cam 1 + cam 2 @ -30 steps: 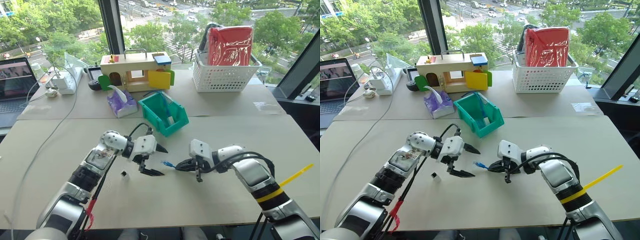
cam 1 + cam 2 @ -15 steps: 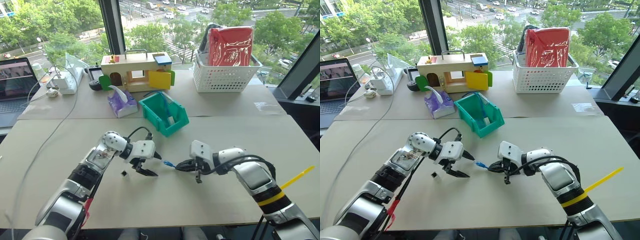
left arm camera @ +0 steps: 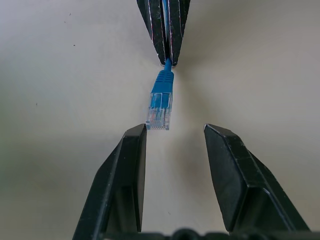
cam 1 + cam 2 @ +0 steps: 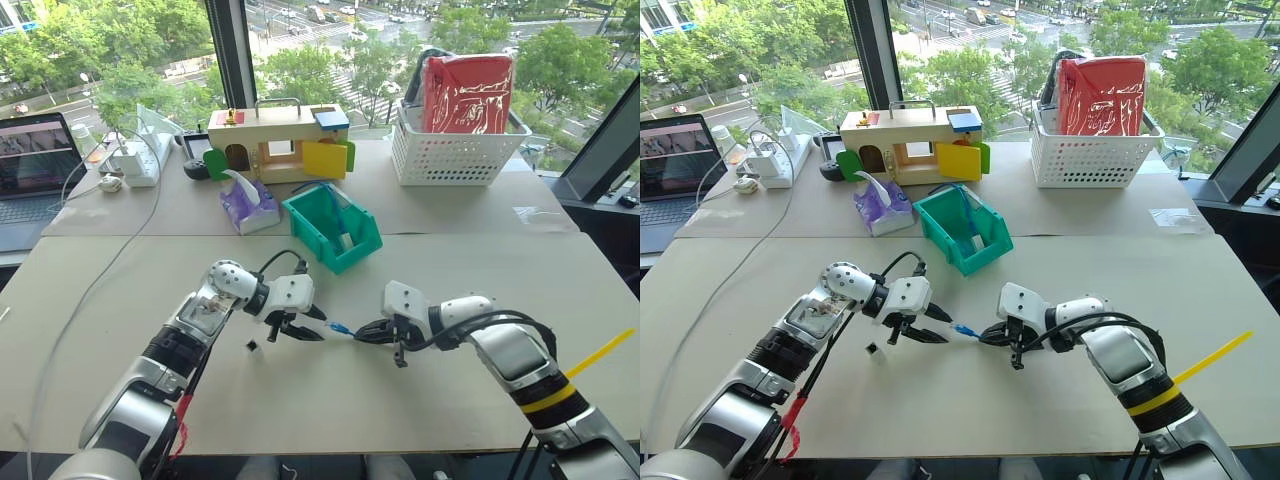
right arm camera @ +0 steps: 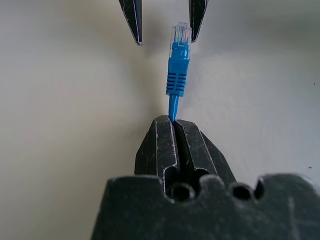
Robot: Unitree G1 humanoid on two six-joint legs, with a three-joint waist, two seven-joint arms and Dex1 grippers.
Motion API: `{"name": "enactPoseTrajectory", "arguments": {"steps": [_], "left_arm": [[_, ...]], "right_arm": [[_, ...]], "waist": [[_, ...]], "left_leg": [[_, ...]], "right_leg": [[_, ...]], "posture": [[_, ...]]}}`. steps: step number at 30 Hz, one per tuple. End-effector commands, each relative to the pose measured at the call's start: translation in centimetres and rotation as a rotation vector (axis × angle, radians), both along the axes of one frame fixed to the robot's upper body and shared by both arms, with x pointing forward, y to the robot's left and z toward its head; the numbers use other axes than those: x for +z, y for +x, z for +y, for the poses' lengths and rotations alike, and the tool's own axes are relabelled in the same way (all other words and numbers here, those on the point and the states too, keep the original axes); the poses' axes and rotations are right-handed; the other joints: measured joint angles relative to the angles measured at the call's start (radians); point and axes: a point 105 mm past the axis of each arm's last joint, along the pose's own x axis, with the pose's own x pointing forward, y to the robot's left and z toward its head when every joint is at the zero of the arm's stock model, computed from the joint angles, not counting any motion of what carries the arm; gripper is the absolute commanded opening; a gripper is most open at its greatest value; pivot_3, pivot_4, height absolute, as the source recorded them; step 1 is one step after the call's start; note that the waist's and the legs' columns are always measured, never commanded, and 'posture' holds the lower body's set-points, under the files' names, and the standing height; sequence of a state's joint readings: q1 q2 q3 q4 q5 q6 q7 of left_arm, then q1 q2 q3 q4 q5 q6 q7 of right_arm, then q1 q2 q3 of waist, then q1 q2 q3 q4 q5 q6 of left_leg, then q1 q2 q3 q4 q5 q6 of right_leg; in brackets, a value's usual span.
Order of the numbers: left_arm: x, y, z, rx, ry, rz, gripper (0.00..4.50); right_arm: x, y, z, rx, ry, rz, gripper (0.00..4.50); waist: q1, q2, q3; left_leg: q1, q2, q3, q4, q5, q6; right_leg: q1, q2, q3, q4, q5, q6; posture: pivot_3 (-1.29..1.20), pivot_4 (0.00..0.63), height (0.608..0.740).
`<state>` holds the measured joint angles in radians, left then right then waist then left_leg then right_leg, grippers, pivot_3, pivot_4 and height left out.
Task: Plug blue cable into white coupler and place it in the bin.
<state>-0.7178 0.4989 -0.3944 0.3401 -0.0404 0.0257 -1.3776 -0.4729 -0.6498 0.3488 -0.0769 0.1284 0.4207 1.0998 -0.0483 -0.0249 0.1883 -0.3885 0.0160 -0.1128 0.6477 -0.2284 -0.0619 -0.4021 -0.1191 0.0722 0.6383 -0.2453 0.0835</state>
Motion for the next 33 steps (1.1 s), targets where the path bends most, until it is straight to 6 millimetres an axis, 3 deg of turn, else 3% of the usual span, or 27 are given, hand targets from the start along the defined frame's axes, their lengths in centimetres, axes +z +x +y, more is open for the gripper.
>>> {"name": "enactPoseTrajectory", "arguments": {"steps": [1,10,14,15,17,24,25,26,28,33], "left_arm": [[1.6,0.4,-0.6,-0.001,-0.047,-0.047,1.95],[1.6,0.4,-1.0,0.002,-0.054,-0.038,1.95],[1.7,0.8,-0.6,0.017,-0.043,-0.025,1.03],[1.6,0.8,-0.5,0.009,-0.029,-0.04,0.55],[1.7,0.8,-0.5,0.002,-0.025,-0.054,0.07],[2.4,1.1,-1.5,0.024,-0.093,-0.068,0.08],[2.5,1.2,-1.6,0.023,-0.099,-0.068,0.08],[2.5,1.1,-1.7,0.02,-0.102,-0.068,0.08],[2.7,1.1,-1.9,0.011,-0.109,-0.075,0.08],[4.5,0.4,-2.9,-0.033,-0.178,-0.112,0.08]], "right_arm": [[-0.7,-0.1,-0.4,-0.011,-0.062,0.014,0.0],[-1.0,-0.2,-0.3,0.005,-0.081,0.016,0.0],[-0.9,-0.2,-0.1,0.006,-0.078,0.011,0.0],[-0.9,-0.1,-0.1,0.005,-0.079,0.008,0.0],[-0.8,-0.1,-0.1,0.004,-0.08,0.006,0.0],[0.0,-0.3,0.3,-0.026,-0.004,0.061,0.0],[0.2,-0.4,0.4,-0.03,0.011,0.073,0.71],[0.5,-0.4,0.4,-0.036,0.024,0.078,0.86],[1.9,-0.3,-0.1,-0.057,0.068,0.082,1.64],[9.1,0.4,-3.6,-0.18,0.3,0.003,3.36]], "waist": [[0.0,0.0,0.0],[-0.001,0.0,0.0],[-0.001,0.0,0.0],[-0.001,0.0,0.0],[-0.002,0.0,0.0],[0.0,0.0,0.0],[0.001,0.0,0.0],[0.002,0.0,0.0],[0.002,0.0,0.0],[0.004,0.0,0.0]], "left_leg": [[0.0,0.0,0.0,0.0,0.0,0.0],[0.0,0.0,0.0,0.0,0.0,0.0],[0.0,0.0,0.0,0.0,0.0,0.0],[0.0,0.0,0.0,0.0,0.0,0.0],[0.0,0.0,0.0,0.0,0.0,0.0],[0.0,0.0,0.0,0.0,0.0,0.0],[0.0,0.0,0.0,0.0,0.0,0.0],[0.0,0.0,0.0,0.0,0.0,0.0],[0.0,0.0,0.0,0.0,0.0,0.0],[-0.003,0.0,0.0,0.001,0.0,0.0]], "right_leg": [[0.0,0.0,0.0,0.0,0.0,0.0],[0.0,0.0,0.0,0.0,0.0,0.0],[0.0,0.0,0.0,0.0,0.0,0.0],[0.0,0.0,0.0,0.0,0.0,0.0],[0.0,0.0,0.0,0.0,0.0,0.0],[0.0,0.0,0.0,0.001,0.0,0.0],[0.0,0.0,0.0,0.001,0.0,0.0],[0.0,0.0,0.0,0.001,0.0,0.0],[0.0,0.0,0.0,0.001,0.0,0.0],[-0.002,0.0,0.0,0.001,0.0,0.0]], "posture": [[0.0,0.15,0.74],[0.0,0.15,0.74],[0.0,0.15,0.74],[0.0,0.15,0.74],[0.0,0.15,0.74],[0.0,0.15,0.74],[0.0,0.15,0.74],[0.0,0.15,0.74],[0.0,0.15,0.74],[0.0,0.15,0.74]]}}
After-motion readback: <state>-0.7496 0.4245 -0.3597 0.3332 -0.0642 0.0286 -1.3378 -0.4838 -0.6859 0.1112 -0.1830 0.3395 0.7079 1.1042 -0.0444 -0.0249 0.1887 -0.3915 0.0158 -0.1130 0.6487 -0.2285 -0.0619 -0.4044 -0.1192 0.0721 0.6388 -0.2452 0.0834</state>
